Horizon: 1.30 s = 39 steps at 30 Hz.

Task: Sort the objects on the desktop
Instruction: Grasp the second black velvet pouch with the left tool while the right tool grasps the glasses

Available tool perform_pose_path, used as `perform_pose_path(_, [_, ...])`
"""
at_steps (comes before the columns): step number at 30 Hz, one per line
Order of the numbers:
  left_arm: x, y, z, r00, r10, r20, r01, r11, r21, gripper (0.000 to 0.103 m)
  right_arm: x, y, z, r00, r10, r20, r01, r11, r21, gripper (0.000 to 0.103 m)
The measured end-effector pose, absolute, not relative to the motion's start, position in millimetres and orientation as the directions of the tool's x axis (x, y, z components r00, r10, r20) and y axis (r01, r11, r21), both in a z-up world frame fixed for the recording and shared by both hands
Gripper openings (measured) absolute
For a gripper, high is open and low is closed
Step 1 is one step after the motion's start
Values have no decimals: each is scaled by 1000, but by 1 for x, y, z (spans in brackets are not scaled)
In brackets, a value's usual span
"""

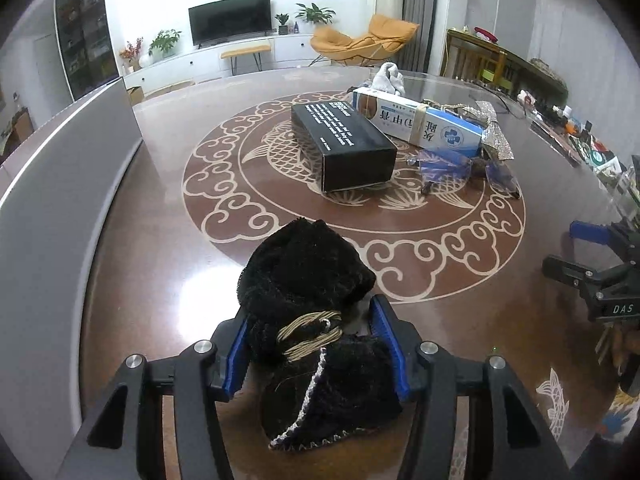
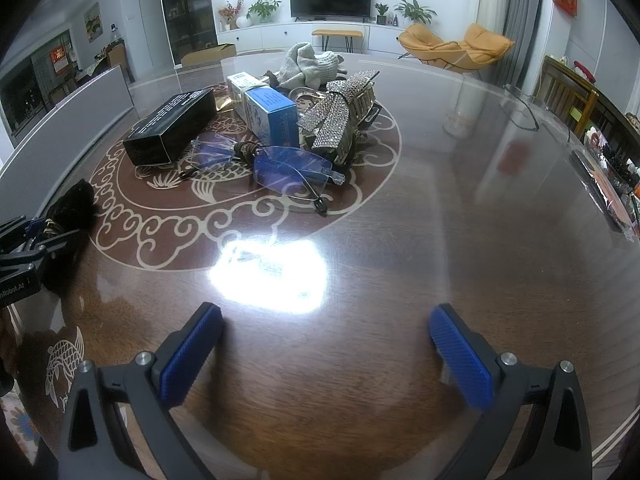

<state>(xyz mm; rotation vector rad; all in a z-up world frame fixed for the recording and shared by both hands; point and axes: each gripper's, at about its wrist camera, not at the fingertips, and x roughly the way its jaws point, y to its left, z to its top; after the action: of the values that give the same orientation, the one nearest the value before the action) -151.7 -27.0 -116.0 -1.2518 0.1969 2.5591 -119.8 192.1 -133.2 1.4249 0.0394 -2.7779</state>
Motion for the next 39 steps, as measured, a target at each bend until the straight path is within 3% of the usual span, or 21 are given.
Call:
perform_pose_path(4, [-155,-28,-116,-585,191,-788,-309,-951,-1,55,-124,192,-134,-582,-22,-813,59,-998,-14,103])
perform_pose_path(7, [-154,-28,-116,-586,190,-788,-308,-951,0,55,-148,191,-131,-504,-98,-858,208,-978,-10,103])
perform_pose_path(12, [-154,-29,-116,-586,191,-788,-309,-951,-2,55,-204,194,-117,-465,-213,-859,241,-964,109,103])
perform_pose_path(15, [-154,-29,-116,-586,193,-787,-308,-951,-4,55,-229,181,-122,-433,-188,-881,257,-963,80,103])
perform_pose_path(21, [-154,-30,-116,-586,197,-786,-310,-951,-8,55,-204,149,-119,-324,-329,-887,448,-879,163,101])
perform_pose_path(26, [-156,-29,-115,-584,196,-788,-311,-951,-7,57,-209,141,-117,-346,-277,-896,432,-895,110,101])
perform_pose_path(28, [-157,-29,-115,-570,219,-792,-332,-943,-22,62,-219,131,-119,-353,-249,-902,434,-898,78,98])
perform_pose_path(31, [-159,-31,-113,-556,220,-802,-330,-943,-30,61,-242,123,-119,-375,-198,-906,416,-909,27,77])
perform_pose_path(32, [-159,-33,-113,-553,227,-801,-324,-945,-44,60,-245,122,-118,-381,-202,-902,411,-911,31,62])
perform_pose_path(33, [-159,-36,-112,-555,235,-798,-316,-947,-59,52,-247,123,-116,-385,-202,-901,403,-915,32,40])
perform_pose_path(34, [-160,-39,-111,-557,242,-795,-309,-948,-72,45,-249,125,-114,-384,-194,-903,392,-919,31,28])
perform_pose_path(35, [-160,-40,-111,-555,247,-794,-306,-949,-81,43,-249,128,-112,-379,-192,-905,384,-923,34,24])
perform_pose_path(39, [-148,-46,-101,-587,269,-763,-300,-948,-104,40,-236,140,-104,-374,-189,-908,359,-932,47,23])
